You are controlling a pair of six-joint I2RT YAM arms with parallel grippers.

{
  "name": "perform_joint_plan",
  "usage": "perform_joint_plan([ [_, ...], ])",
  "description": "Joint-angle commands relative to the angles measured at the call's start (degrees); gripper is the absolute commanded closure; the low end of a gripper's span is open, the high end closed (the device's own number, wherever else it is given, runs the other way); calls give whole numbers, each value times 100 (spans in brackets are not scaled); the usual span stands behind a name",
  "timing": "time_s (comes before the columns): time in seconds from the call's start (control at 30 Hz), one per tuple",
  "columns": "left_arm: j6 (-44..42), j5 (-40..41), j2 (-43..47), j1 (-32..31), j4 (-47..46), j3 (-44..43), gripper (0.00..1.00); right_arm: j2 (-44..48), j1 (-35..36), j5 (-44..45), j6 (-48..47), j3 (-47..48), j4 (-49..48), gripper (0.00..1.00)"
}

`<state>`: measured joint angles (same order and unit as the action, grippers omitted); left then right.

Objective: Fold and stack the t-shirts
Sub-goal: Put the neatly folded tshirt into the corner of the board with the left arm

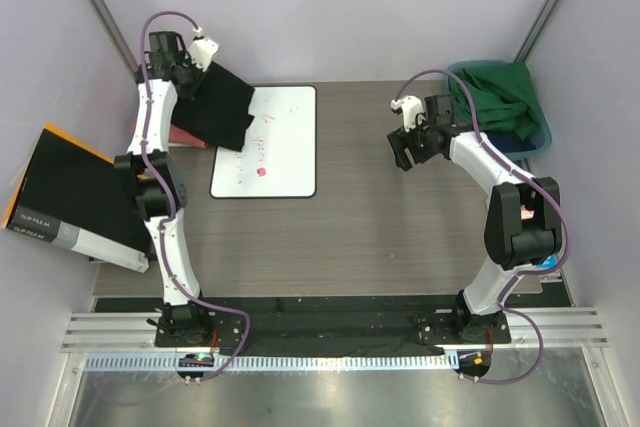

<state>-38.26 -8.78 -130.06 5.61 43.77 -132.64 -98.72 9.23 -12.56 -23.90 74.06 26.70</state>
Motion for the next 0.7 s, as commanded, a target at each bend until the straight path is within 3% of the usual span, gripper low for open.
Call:
perform_joint_plan([
  [0.0,-120,157,648,90,-598,-280,100,283,-18,34,-62,29,-209,23],
  [0.17,-120,315,797,107,-623,53,100,292,-18,8,-53,12,-226,23],
  [0.27,-129,587,1096,107,-1396,721,100,283,-18,8,-45,3,-244,22],
  [0.67,12,1273,1123,90,-2399,1188,100,256,-27,-1,-18,-6,-270,22],
])
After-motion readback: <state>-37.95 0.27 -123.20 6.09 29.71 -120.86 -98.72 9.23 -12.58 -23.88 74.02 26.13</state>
